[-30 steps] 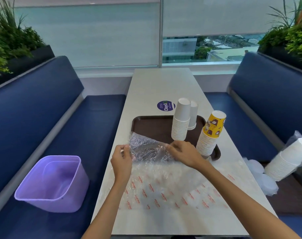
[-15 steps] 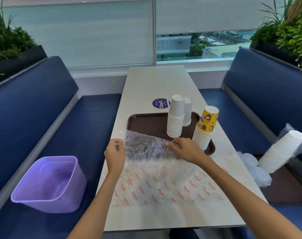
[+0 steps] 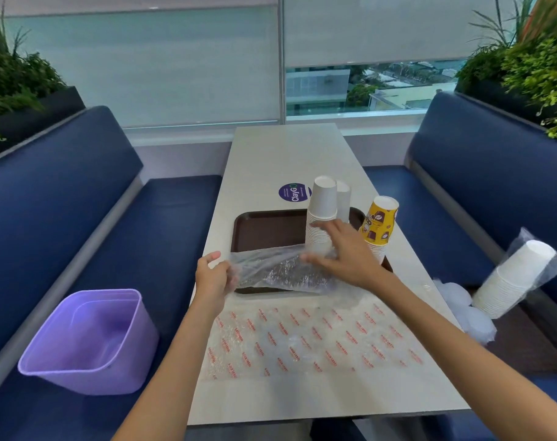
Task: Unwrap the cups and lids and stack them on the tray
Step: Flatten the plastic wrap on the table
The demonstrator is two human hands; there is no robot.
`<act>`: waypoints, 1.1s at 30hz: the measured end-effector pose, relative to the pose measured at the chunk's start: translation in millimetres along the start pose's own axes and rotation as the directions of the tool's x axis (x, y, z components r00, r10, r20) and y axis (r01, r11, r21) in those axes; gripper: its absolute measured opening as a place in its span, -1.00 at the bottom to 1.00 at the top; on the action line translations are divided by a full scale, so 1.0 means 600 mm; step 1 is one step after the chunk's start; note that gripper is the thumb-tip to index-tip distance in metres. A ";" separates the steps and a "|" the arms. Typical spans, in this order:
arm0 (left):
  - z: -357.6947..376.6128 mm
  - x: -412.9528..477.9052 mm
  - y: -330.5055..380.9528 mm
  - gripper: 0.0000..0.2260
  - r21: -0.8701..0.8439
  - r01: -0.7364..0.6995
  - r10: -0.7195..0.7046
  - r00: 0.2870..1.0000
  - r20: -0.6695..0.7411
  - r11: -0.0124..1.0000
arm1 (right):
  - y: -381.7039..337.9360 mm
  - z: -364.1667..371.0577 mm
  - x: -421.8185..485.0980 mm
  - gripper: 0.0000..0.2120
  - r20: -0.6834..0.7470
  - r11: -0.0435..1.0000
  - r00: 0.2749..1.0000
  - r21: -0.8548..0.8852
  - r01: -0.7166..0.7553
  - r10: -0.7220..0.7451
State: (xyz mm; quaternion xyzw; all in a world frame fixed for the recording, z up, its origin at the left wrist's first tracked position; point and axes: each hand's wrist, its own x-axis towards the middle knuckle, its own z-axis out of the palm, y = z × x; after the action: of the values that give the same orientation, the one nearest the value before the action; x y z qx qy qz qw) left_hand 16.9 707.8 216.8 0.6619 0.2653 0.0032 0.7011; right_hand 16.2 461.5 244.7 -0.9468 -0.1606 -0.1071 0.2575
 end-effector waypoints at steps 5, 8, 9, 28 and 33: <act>0.013 -0.017 0.023 -0.60 -0.083 0.078 -0.074 0.996 0.055 0.993 | -0.031 0.053 -0.037 -0.11 -0.018 0.879 0.953 -0.391 0.272 -0.303; 0.009 -0.018 0.031 -0.60 -0.106 0.108 -0.103 0.993 0.049 0.989 | -0.018 0.064 -0.043 -0.34 -0.248 0.883 0.904 -0.410 0.229 -0.349; 0.007 -0.018 0.033 -0.64 -0.116 0.117 -0.113 0.993 0.041 0.986 | -0.013 0.060 -0.042 -0.44 -0.331 0.904 0.878 -0.367 0.217 -0.345; 0.035 -0.061 0.077 -0.57 0.168 -0.793 0.785 0.606 0.128 0.585 | -0.012 -0.123 0.076 -0.92 0.197 0.969 0.980 0.237 -0.075 0.028; 0.038 -0.058 0.068 -0.97 0.211 -0.770 0.787 0.617 0.005 0.602 | 0.023 -0.096 0.064 -0.88 0.453 0.883 0.891 0.408 -0.232 0.025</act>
State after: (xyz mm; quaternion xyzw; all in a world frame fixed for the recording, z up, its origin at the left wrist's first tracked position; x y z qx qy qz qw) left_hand 9.9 679.1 267.2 0.7748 -0.0199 0.3117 0.5497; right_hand 49.6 429.5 298.2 -0.8690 -0.1697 0.1651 0.4345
